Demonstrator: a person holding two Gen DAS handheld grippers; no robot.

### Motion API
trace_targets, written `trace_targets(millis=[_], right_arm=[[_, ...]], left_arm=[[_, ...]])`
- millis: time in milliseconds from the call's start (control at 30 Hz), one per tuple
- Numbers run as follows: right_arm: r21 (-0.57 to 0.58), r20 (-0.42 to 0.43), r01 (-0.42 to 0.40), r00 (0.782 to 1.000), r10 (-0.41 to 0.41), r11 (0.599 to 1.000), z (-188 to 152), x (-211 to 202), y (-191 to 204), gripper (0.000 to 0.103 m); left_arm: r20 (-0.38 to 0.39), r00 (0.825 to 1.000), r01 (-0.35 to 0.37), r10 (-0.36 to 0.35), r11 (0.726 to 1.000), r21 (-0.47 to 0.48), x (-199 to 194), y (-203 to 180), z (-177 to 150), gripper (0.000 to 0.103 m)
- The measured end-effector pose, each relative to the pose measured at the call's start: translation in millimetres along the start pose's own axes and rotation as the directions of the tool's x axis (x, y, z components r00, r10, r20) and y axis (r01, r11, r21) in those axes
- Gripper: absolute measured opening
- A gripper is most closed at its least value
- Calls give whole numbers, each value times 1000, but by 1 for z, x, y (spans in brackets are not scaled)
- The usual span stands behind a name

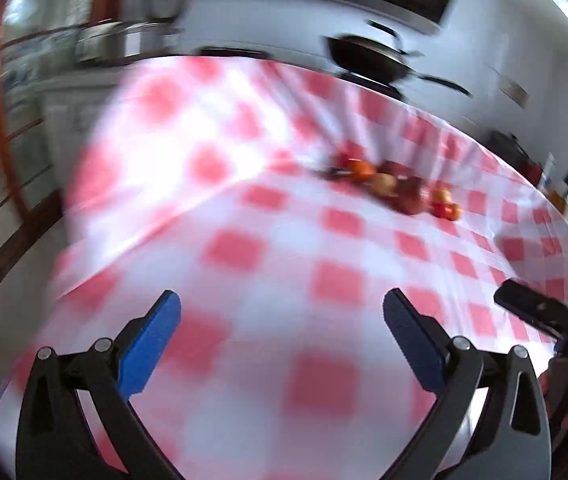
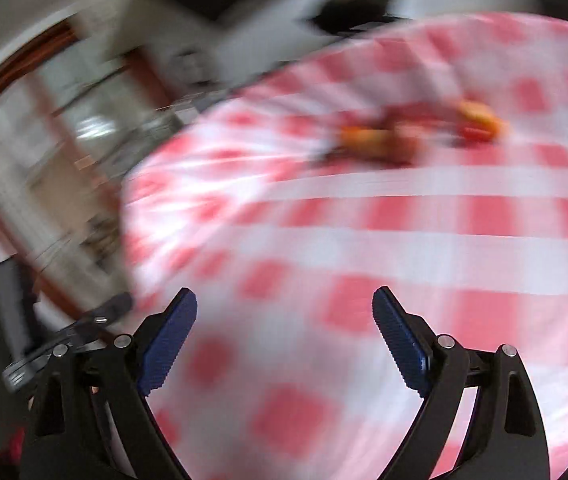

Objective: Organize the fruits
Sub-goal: 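Move both open tools back over the fruit cluster, then grasp a second tangerine with the right tool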

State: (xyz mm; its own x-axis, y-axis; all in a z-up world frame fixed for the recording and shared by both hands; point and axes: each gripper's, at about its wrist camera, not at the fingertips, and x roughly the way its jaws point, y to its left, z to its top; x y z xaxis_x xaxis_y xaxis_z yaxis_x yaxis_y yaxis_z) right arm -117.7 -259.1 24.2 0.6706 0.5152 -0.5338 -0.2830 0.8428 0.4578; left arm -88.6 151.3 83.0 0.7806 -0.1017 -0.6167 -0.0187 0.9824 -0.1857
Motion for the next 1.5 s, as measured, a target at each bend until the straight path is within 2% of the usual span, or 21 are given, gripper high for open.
trace_targets(millis=[100,200,267,367,433,500,567,633,667,733,833,933,1100,1200,1233,1267,1433,1500], right_arm=[[52,24,151,988,-152,987,22,7,-49,87],[70,54,269,960,-273,961,44,22,-85,87],[104,65,308,947,-316,946,58,28,-110,87],[168,66,318,941,-332,933,77,37,-137,87],[176,59,347,931,-361,921,85,45,-146,87],[118,35,424,902,-431,898,94,60,-153,87],[60,20,489,871,-491,870,100,68,-154,82],[6,6,537,844,-537,844,107,80,-158,78],[-13,-6,554,832,-554,832,113,88,-161,74],[-32,-29,567,823,-567,823,123,101,-167,69],[-62,-73,561,822,-564,826,138,125,-176,62],[-93,-89,549,826,-556,830,148,144,-177,62],[-135,-82,547,825,-559,826,163,166,-172,55],[-119,-74,530,839,-540,840,166,170,-174,51],[-122,-73,526,841,-536,842,166,171,-173,43],[-125,-66,526,842,-536,841,164,170,-172,40],[-57,-72,396,914,-399,917,150,158,-154,39],[-27,-62,367,928,-368,930,138,149,-146,39]], left_arm=[[-20,999,30,-30,999,24,65,-52,22,101],[-19,997,70,-72,996,-63,116,-82,40,101],[-7,996,91,-94,984,-153,143,-95,51,101],[22,995,101,-99,954,-282,179,-100,65,101],[46,994,112,-102,929,-352,190,-97,74,101],[74,991,133,-113,909,-394,195,-92,77,101],[94,986,166,-139,899,-405,203,-90,76,101],[87,977,215,-196,884,-415,205,-84,76,101],[106,971,238,-214,882,-407,203,-83,76,101],[113,973,230,-201,894,-385,202,-81,77,101],[87,967,255,-242,868,-427,209,-73,76,101],[77,965,260,-252,861,-438,212,-70,76,101],[59,965,256,-255,872,-418,215,-75,75,101],[56,966,254,-254,880,-402,215,-78,75,101],[53,966,254,-255,881,-400,215,-78,75,101],[53,966,254,-254,881,-400,215,-78,75,101],[42,967,247,-250,892,-378,215,-81,75,101],[29,967,248,-254,907,-340,215,-88,75,101]])
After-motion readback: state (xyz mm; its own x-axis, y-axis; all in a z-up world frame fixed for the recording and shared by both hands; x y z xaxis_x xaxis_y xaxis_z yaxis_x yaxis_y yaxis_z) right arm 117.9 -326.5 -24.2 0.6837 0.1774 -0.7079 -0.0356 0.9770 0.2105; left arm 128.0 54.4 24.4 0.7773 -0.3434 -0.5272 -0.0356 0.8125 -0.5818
